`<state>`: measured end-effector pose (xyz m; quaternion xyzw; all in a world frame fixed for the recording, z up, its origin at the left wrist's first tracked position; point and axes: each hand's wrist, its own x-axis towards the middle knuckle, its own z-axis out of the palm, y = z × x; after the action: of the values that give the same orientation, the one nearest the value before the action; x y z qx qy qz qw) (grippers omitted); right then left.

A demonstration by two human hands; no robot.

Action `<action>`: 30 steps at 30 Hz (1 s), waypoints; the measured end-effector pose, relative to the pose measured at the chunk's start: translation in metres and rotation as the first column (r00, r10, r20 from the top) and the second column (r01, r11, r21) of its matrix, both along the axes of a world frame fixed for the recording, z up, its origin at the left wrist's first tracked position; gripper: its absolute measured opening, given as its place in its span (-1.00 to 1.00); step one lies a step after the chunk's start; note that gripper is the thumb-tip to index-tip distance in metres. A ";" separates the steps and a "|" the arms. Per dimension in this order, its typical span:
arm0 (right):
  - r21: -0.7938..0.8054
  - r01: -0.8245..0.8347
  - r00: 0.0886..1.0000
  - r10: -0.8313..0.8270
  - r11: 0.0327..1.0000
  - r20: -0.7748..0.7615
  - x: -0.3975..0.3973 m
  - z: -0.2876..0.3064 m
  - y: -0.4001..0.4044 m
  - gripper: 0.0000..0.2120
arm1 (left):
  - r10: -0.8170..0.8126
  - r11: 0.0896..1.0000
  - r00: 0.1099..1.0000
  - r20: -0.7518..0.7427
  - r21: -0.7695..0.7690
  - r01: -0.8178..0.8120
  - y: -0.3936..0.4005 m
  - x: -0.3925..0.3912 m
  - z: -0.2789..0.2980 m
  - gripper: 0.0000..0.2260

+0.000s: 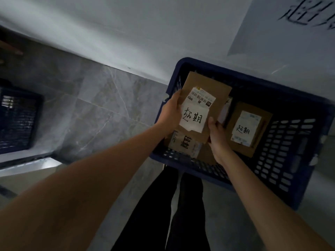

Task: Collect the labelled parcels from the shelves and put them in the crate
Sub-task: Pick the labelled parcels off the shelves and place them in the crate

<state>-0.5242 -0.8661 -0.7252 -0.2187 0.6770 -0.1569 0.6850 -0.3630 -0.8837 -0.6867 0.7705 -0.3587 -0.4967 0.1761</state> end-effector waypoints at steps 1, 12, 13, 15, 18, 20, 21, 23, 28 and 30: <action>0.004 -0.018 1.000 0.018 1.000 0.019 0.001 -0.011 -0.005 -0.41 | -0.019 1.000 1.000 0.017 0.007 0.019 -0.003 0.002 -0.006 -0.52; -0.009 -0.020 0.998 0.019 1.000 -0.052 0.022 -0.051 -0.023 -0.47 | -0.538 0.837 0.706 0.462 0.193 0.512 -0.007 -0.004 -0.041 -0.21; -0.016 -0.026 0.998 0.025 1.000 -0.058 0.023 -0.049 -0.022 -0.47 | -0.535 0.837 0.696 0.478 0.190 0.513 -0.006 -0.004 -0.043 -0.21; -0.025 -0.057 0.996 0.055 0.998 -0.072 0.025 -0.045 -0.021 -0.48 | -0.529 0.834 0.680 0.508 0.167 0.525 -0.004 -0.006 -0.044 -0.22; -0.019 -0.124 0.984 0.120 0.992 -0.129 0.026 -0.042 -0.026 -0.46 | -0.500 0.822 0.652 0.570 0.077 0.564 -0.001 -0.006 -0.043 -0.31; -0.034 -0.171 0.962 0.159 0.985 -0.221 0.025 -0.036 -0.032 -0.40 | -0.491 0.805 0.638 0.593 0.030 0.593 0.003 -0.005 -0.039 -0.33; -0.053 -0.189 0.947 0.168 0.981 -0.273 0.024 -0.030 -0.035 -0.38 | -0.487 0.799 0.639 0.595 0.008 0.601 0.006 -0.003 -0.034 -0.33; -0.146 -0.254 0.915 0.188 0.956 -0.357 0.022 -0.012 -0.040 -0.40 | -0.462 0.798 0.657 0.596 -0.044 0.601 0.011 0.001 -0.020 -0.37; -0.367 -0.596 0.765 0.366 0.715 -0.530 0.022 0.071 -0.046 -0.41 | -0.340 0.836 0.654 0.675 -0.101 0.539 0.035 0.023 0.045 -0.49; -0.369 -0.746 0.628 0.404 0.554 -0.664 0.028 0.110 -0.049 -0.41 | -0.311 0.872 0.655 0.688 -0.068 0.485 0.048 0.037 0.082 -0.51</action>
<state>-0.4965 -0.9155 -0.6147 -0.6800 0.6235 -0.0611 0.3810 -0.3264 -0.8358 -0.6050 0.7680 -0.6168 -0.1715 0.0183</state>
